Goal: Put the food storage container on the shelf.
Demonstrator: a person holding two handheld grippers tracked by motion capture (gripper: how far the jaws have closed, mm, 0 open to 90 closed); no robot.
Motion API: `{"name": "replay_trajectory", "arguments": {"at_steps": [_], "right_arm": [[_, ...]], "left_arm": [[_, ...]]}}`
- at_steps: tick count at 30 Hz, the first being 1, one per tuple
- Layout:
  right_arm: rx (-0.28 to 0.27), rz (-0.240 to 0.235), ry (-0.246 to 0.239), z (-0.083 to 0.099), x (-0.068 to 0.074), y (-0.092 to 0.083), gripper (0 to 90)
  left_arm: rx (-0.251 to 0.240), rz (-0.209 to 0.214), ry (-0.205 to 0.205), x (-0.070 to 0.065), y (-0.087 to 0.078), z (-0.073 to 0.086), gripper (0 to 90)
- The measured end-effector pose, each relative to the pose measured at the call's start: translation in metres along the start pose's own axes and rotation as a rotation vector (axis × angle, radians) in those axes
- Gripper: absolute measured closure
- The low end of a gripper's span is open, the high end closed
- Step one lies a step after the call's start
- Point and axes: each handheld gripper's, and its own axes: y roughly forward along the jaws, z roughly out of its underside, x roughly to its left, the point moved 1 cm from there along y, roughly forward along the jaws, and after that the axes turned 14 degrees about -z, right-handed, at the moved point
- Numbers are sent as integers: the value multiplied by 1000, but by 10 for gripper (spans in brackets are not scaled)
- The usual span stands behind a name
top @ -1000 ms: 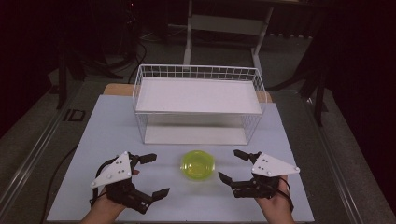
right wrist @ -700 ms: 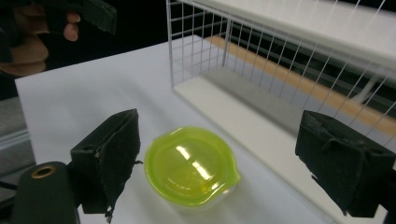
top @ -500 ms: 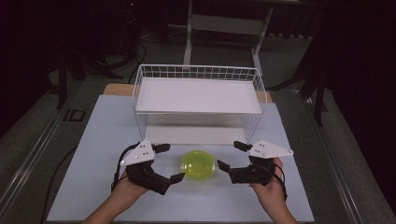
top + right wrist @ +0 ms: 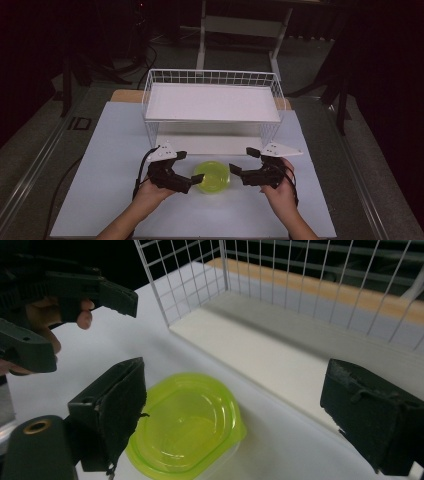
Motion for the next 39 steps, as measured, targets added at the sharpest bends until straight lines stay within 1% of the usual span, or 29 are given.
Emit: {"name": "replay_trajectory", "arguments": {"at_steps": [1, 2, 3, 4, 5, 6, 7, 8, 9, 10, 12, 13, 14, 15, 17, 18, 19, 20, 22, 24, 28, 29, 30, 32, 33, 35, 36, 37, 39], "right_arm": [[4, 33, 5, 2, -1, 2, 111], [11, 58, 13, 4, -2, 5, 112], [37, 51, 22, 6, -3, 8, 111], [52, 53, 19, 8, -3, 11, 113], [58, 63, 8, 10, -3, 13, 134], [70, 61, 11, 12, -3, 15, 139], [69, 57, 28, 13, -3, 16, 145], [68, 50, 47, 15, -3, 17, 158], [75, 50, 60, 17, -3, 19, 158], [82, 49, 74, 19, -3, 20, 162], [90, 51, 97, 24, -3, 23, 172], [98, 58, 106, 27, -4, 24, 173], [104, 62, 116, 30, -4, 25, 216], [121, 53, 137, 33, -5, 27, 268], [131, 57, 165, 38, -5, 28, 302], [145, 48, 181, 40, -6, 29, 311], [145, 43, 205, 42, -6, 30, 325], [147, 38, 226, 43, -7, 31, 350], [154, 25, 259, 45, -8, 33, 353], [163, 18, 294, 46, -8, 35, 399], [180, 16, 344, 48, -11, 40, 451], [183, 14, 353, 48, -12, 41, 479], [185, 18, 360, 48, -12, 41, 528], [191, 11, 383, 48, -13, 42, 557], [191, 9, 390, 48, -13, 43, 605], [199, 7, 398, 47, -12, 43, 639], [208, 16, 393, 46, -11, 44, 649], [213, 32, 381, 45, -8, 44, 674], [212, 45, 366, 44, -3, 45, 711]], "left_arm": [[10, 5, -2, 1, 2, 2, 2], [27, -2, -6, 1, 5, 4, 2], [45, -2, -15, 2, 8, 6, 3], [57, 4, -26, 4, 11, 7, 2], [65, 1, -42, 5, 13, 9, 3], [66, 4, -50, 6, 15, 11, 3], [67, -4, -69, 7, 16, 12, 34], [72, 1, -80, 8, 18, 13, 68], [77, -2, -92, 9, 19, 14, 69], [83, -1, -99, 10, 20, 16, 72], [99, -15, -116, 11, 23, 18, 141], [109, -17, -117, 12, 24, 20, 143], [122, -20, -129, 12, 25, 22, 149], [129, -16, -146, 13, 25, 24, 149], [152, -24, -166, 14, 26, 28, 152], [162, -36, -184, 14, 27, 29, 153], [158, -33, -205, 15, 26, 31, 158], [165, -35, -221, 16, 27, 33, 185], [181, -38, -244, 17, 28, 37, 207], [188, -33, -267, 17, 30, 39, 256], [210, -33, -265, 14, 32, 42, 376], [220, -24, -264, 13, 32, 42, 414], [227, -25, -266, 13, 33, 42, 432], [244, -13, -275, 12, 33, 42, 511], [247, -6, -276, 12, 34, 41, 535], [250, 5, -276, 12, 34, 41, 608], [258, 8, -268, 11, 34, 40, 613], [257, 13, -270, 10, 34, 40, 635], [249, 13, -292, 9, 32, 39, 690]]}}
